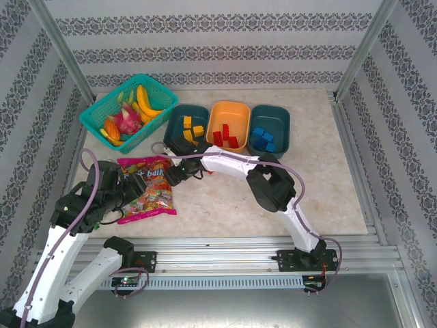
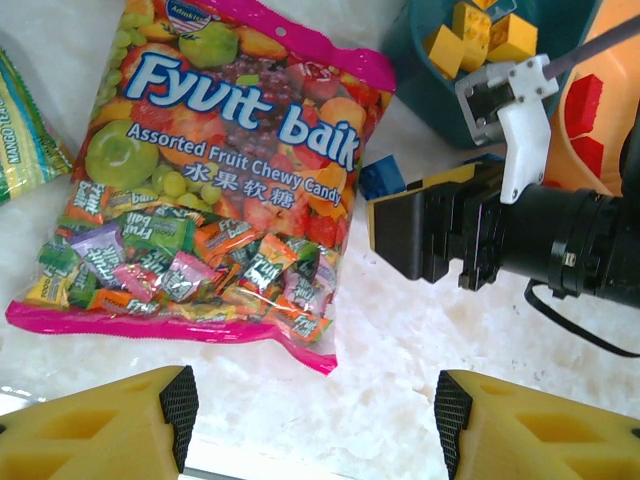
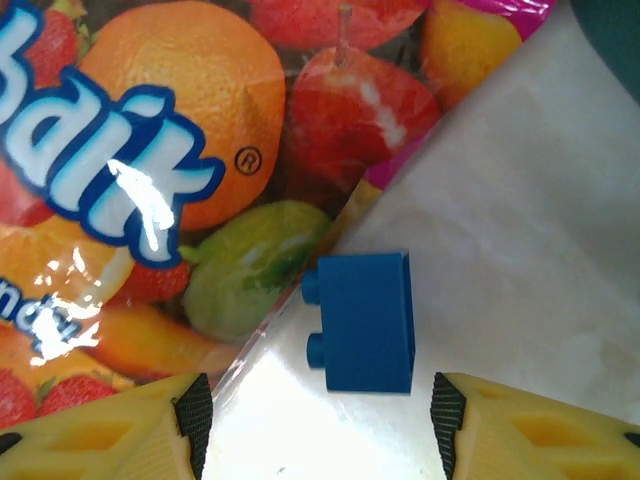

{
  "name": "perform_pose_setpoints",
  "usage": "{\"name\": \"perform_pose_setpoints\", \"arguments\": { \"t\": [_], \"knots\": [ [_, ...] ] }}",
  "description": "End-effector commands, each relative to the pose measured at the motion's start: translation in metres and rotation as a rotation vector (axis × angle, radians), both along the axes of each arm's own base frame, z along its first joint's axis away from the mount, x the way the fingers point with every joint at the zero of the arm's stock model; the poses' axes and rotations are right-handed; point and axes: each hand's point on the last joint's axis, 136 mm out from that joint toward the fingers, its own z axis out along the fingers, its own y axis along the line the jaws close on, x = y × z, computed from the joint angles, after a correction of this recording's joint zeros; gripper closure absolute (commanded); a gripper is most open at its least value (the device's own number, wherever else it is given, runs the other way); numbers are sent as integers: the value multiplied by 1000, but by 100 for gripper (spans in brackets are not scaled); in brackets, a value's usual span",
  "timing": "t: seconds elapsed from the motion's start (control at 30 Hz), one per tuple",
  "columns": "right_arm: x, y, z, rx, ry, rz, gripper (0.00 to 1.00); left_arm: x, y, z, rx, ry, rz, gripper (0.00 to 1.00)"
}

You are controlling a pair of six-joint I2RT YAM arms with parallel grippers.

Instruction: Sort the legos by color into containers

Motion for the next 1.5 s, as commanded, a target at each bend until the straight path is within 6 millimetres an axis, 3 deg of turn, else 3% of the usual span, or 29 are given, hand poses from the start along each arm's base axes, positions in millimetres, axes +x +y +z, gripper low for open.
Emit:
{"name": "perform_pose_setpoints", "arguments": {
  "t": [0.0, 0.37, 0.5, 0.67, 0.83, 0.97, 1.07, 1.17, 1.23, 1.33, 1.47],
  "knots": [
    [15, -6, -4, -46, -14, -15, 41, -6, 4, 3, 7, 14, 16, 34],
    [24, -5, -16, -62, 30, -15, 59, 5, -4, 5, -3, 5, -9, 34],
    [26, -6, -10, -51, 26, -25, 68, 9, -8, 5, -9, 1, -27, 34],
    [30, -6, 30, -3, -36, -35, 73, 20, -22, 6, -45, -17, -87, 34],
    [29, -31, 77, 48, -77, -95, 75, 47, -51, 18, -120, -73, -197, 34],
    [38, -79, 109, 87, -86, -212, 75, 79, -82, 32, -178, -114, -294, 34],
    [55, -134, 126, 97, -92, -339, 76, 106, -110, 44, -181, -149, -368, 34],
    [77, -202, 133, 86, -94, -505, 77, 132, -142, 51, -167, -167, -445, 33],
    [94, -253, 131, 61, -88, -636, 77, 147, -164, 49, -162, -168, -485, 33],
    [117, -314, 120, 23, -65, -802, 77, 166, -196, 42, -168, -164, -530, 33],
    [150, -360, 103, 4, -27, -933, 77, 184, -229, 28, -156, -148, -571, 33]
  ]
}}
